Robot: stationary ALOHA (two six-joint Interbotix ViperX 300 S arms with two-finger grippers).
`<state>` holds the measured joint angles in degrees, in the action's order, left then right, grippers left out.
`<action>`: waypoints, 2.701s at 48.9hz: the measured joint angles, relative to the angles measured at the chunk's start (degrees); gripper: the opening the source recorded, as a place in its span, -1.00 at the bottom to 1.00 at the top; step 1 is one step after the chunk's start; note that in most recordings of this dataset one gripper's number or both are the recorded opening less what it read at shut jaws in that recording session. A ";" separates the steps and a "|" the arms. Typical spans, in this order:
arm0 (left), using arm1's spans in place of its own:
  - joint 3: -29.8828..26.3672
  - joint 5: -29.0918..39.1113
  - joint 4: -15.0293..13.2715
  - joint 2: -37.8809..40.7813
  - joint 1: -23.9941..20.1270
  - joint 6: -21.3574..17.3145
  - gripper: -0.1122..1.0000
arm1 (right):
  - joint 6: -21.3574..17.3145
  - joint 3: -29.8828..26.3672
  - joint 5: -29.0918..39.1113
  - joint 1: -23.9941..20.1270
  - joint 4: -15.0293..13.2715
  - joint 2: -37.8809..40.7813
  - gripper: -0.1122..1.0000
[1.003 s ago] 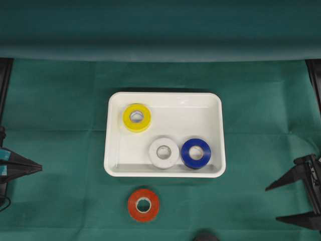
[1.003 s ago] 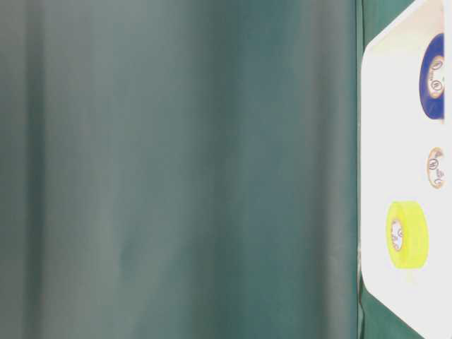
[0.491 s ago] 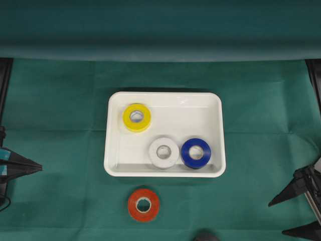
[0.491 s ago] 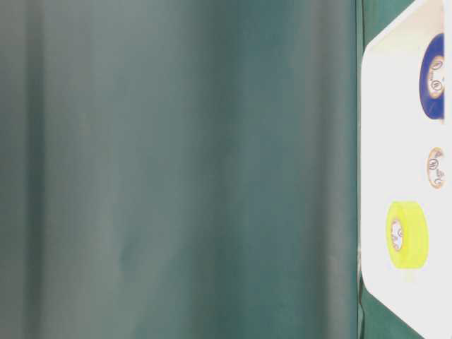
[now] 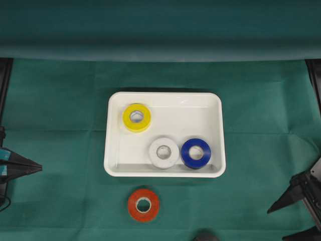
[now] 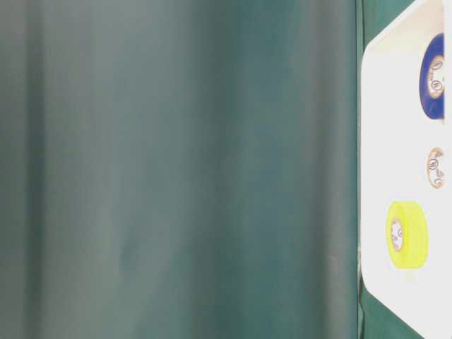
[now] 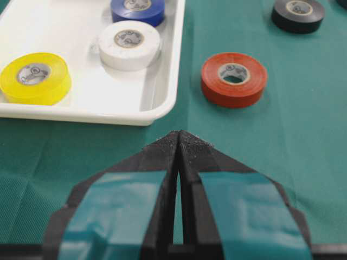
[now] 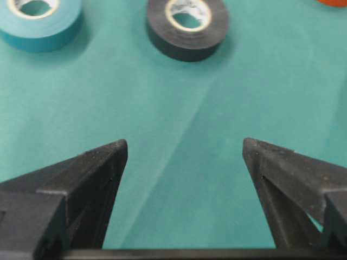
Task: Put the tape into the white case with the right arm.
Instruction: 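Move the right gripper down over the teal tape roll off-table right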
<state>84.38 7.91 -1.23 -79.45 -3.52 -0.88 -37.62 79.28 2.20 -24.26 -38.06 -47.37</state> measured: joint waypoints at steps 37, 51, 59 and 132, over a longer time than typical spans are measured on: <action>0.00 0.00 0.00 0.00 0.00 0.00 -0.79 | 0.18 -18.63 -9.05 -3.52 -1.14 33.22 0.25; 0.00 0.00 0.00 0.00 0.00 0.00 -0.79 | 0.18 -23.64 -11.07 -4.83 -1.23 41.04 0.25; 0.00 0.00 0.09 0.00 0.00 0.00 -0.79 | 0.09 -26.10 -12.13 -5.36 -1.23 44.47 0.25; 0.00 0.00 0.09 0.00 0.09 0.00 -0.79 | -0.88 -31.20 -12.30 -5.98 -1.23 53.09 -0.81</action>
<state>84.38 7.91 -1.14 -79.45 -3.43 -0.88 -38.50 48.08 -10.11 -30.23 -39.29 5.71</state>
